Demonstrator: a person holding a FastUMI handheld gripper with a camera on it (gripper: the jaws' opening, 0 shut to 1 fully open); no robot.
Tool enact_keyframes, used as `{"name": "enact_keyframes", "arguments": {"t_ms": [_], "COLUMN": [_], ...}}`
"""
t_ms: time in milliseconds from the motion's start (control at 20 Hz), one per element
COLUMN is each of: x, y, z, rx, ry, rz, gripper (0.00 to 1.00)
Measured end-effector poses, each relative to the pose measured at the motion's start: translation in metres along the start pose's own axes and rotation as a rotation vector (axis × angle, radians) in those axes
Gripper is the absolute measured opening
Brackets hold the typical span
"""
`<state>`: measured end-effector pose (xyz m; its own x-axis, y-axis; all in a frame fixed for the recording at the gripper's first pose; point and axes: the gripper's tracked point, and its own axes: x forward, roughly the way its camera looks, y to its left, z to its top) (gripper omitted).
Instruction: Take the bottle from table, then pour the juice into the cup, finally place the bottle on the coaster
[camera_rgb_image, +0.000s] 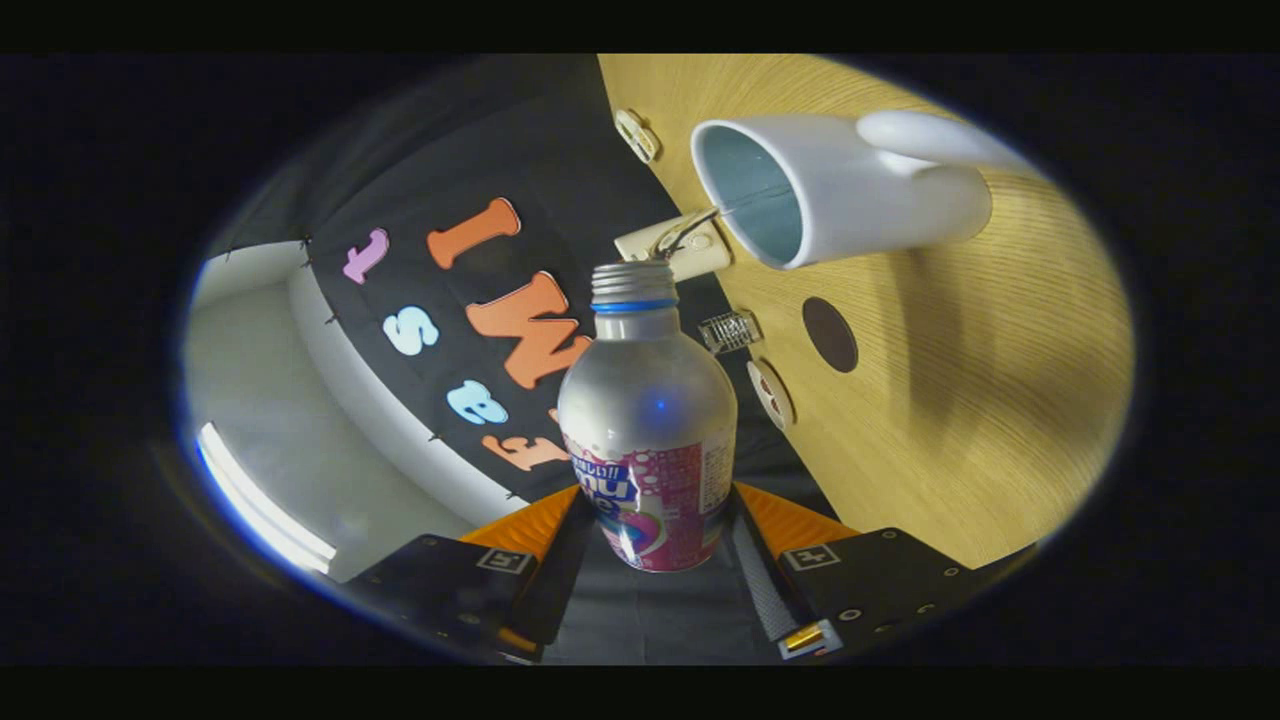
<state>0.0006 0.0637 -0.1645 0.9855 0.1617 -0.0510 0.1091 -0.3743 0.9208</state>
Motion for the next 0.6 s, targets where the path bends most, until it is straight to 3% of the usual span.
{"name": "enact_keyframes", "arguments": {"t_ms": [600], "x": [-0.002], "y": [0.013], "z": [0.0], "rx": [0.053], "ry": [-0.015], "rz": [0.042], "gripper": [0.76]}}
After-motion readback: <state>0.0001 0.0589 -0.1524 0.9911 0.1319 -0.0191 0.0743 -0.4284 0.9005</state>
